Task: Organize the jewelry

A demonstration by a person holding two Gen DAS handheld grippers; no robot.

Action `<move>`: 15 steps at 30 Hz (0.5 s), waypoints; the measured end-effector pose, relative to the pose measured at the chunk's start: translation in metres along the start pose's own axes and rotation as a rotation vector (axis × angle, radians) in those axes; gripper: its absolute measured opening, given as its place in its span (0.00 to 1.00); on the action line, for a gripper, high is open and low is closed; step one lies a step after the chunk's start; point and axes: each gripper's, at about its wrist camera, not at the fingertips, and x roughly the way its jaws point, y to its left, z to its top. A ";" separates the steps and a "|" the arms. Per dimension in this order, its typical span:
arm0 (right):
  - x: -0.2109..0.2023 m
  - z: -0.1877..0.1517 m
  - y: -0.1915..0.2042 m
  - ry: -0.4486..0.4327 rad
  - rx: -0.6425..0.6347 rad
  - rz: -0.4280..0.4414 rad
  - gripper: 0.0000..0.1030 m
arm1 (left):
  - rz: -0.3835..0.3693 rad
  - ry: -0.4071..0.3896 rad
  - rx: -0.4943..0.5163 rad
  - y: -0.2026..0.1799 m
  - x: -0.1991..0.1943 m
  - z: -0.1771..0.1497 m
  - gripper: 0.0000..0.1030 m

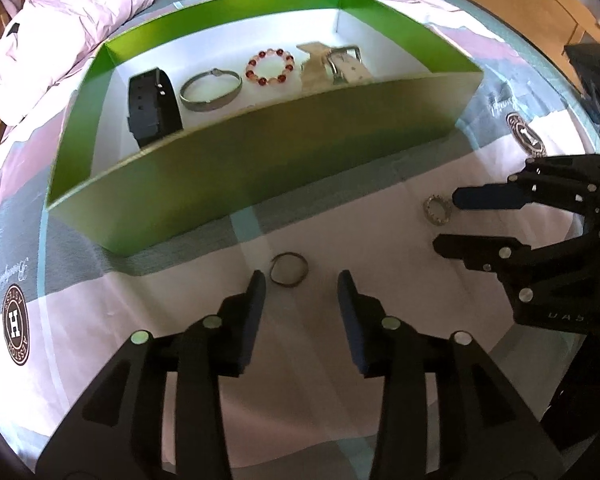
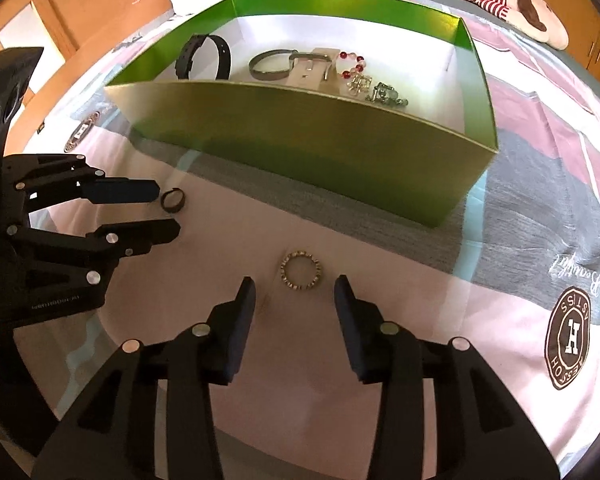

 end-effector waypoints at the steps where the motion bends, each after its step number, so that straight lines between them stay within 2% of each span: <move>1: 0.000 0.000 0.000 -0.003 0.000 -0.002 0.41 | 0.003 0.001 0.001 -0.001 0.002 0.000 0.37; 7: 0.004 0.001 0.004 -0.017 -0.012 -0.032 0.41 | -0.005 -0.008 -0.014 0.001 0.003 0.001 0.38; 15: 0.004 0.002 0.008 -0.037 -0.027 -0.063 0.41 | 0.020 -0.021 -0.003 -0.004 0.004 0.001 0.39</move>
